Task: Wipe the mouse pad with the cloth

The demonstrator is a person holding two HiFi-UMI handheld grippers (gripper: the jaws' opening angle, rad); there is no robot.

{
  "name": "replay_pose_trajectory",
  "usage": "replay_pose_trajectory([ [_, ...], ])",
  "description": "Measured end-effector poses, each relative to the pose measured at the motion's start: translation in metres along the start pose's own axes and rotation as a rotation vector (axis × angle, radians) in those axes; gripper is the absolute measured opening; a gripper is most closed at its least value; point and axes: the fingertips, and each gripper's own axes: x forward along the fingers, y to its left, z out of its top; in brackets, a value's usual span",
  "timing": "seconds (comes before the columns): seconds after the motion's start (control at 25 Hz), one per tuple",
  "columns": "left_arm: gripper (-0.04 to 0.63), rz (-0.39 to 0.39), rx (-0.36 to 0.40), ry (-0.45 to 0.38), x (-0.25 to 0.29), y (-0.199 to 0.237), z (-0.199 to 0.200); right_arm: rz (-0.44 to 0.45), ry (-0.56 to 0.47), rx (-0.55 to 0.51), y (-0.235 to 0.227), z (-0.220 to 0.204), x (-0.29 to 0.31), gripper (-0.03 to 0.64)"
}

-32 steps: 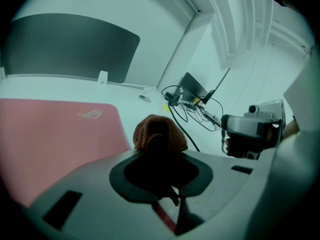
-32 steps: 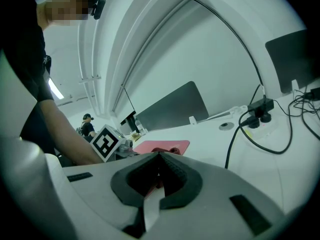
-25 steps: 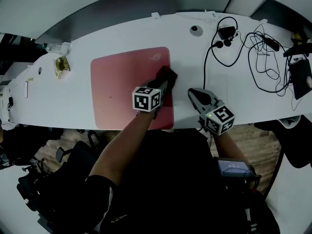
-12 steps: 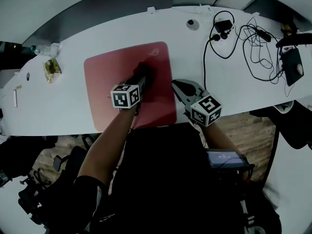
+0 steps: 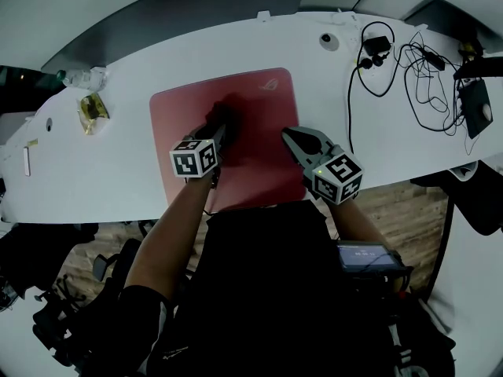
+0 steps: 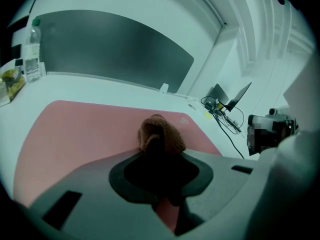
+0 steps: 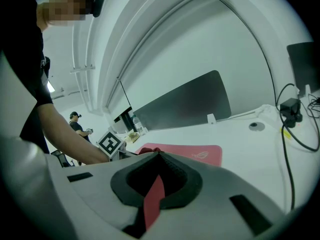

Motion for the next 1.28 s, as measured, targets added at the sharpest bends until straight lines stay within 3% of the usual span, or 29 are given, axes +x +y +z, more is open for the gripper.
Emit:
replay_pose_trajectory([
  [0.48, 0.087, 0.076, -0.016, -0.034, -0.056, 0.091, -0.003, 0.018, 0.010, -0.022, 0.046, -0.001, 0.050, 0.023],
  [0.76, 0.087, 0.189, 0.019, -0.061, -0.092, 0.147, -0.004, 0.004, 0.016, -0.030, 0.066, -0.003, 0.064, 0.023],
  [1.28, 0.086, 0.333, -0.041, -0.129, -0.136, 0.214, -0.005, -0.030, 0.021, -0.040, 0.082, -0.008, 0.073, 0.023],
])
